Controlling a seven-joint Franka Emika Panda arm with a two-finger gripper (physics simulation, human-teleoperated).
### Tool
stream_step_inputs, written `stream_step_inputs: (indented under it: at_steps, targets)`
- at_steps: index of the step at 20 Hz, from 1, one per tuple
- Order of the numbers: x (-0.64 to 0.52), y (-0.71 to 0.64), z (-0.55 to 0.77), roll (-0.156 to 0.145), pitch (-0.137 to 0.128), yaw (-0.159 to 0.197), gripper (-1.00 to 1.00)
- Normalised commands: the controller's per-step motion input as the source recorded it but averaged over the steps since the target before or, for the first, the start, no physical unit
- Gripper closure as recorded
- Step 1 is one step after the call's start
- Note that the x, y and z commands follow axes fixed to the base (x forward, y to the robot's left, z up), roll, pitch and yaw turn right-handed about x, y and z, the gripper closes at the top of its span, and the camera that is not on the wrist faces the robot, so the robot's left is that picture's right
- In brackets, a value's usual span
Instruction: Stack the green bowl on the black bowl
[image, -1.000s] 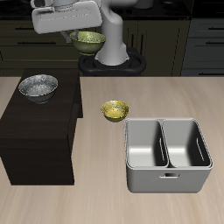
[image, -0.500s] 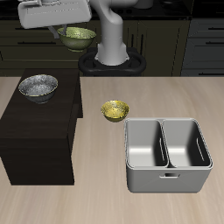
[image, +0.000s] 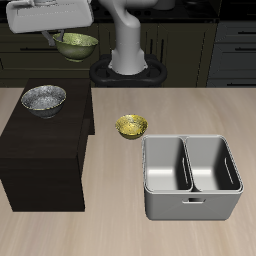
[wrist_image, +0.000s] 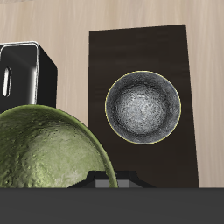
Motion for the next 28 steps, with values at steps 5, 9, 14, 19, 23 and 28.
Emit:
stream_step_inputs:
  at_steps: [5,9,14,19,23,28]
  targets:
    - [0.24,-0.31,0.04,-0.018,0.004,-0.012,1.0]
    - [0.21,-0.34,-0.04,-0.044,0.0,0.002,1.0]
    - [0.08,-0.16,-0.01,-0.014,0.001,-0.024,1.0]
    - [0.06,-0.18,0.01,-0.02,-0.016,-0.015,1.0]
    - [0.07,-0.12,-0.01,-0.008,-0.02,-0.019,1.0]
    - [0.1,-0.13,-0.07,-0.022,-0.001,-0.009,1.0]
